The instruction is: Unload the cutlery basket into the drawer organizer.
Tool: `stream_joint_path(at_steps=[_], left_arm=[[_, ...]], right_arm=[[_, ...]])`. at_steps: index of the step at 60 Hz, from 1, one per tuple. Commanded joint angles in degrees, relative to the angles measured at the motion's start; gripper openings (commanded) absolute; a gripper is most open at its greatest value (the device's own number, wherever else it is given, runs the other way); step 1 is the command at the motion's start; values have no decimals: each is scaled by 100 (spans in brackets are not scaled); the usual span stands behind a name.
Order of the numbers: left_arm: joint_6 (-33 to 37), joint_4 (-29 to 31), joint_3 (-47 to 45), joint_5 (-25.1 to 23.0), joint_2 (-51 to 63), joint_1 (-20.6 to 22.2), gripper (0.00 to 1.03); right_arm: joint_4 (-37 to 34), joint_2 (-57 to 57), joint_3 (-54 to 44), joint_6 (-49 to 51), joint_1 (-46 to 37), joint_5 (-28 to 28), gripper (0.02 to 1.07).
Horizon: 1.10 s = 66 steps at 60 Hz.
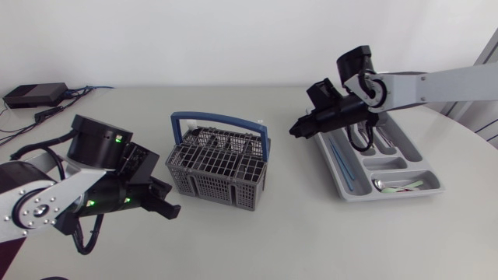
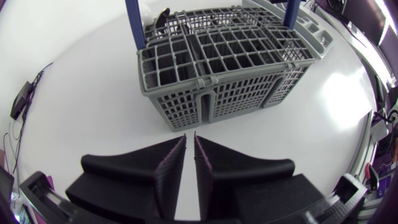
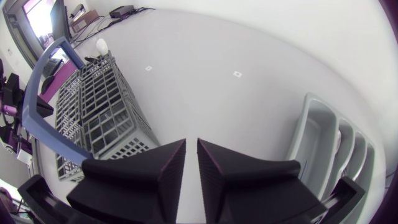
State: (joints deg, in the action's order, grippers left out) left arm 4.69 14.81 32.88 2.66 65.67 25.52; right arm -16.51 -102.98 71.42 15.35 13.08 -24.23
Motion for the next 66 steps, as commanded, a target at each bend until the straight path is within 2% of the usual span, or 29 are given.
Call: stream_joint_path(at_steps=[1, 10, 22, 35, 44, 66], left_arm=[[182, -215, -221, 33, 306, -135, 5], [261, -646, -239, 33, 754, -302, 4], [269, -1323, -168, 42, 1291, -548, 4], [278, -1815, 131, 51, 1853, -891, 4], [313, -2096, 429, 60, 2134, -979, 4], [313, -2316, 1220, 51, 2688, -1031, 4]], right_arm=[[-133, -381, 364, -191, 177, -64, 8], [-441, -1040, 1094, -305, 283, -240, 8], [-792, -1348, 1568, -331, 511, -398, 8], [-845, -987, 944, -200, 573, -768, 8], [-810, -583, 399, -147, 643, -785, 8], [-801, 366, -638, -147, 1039, -812, 8]])
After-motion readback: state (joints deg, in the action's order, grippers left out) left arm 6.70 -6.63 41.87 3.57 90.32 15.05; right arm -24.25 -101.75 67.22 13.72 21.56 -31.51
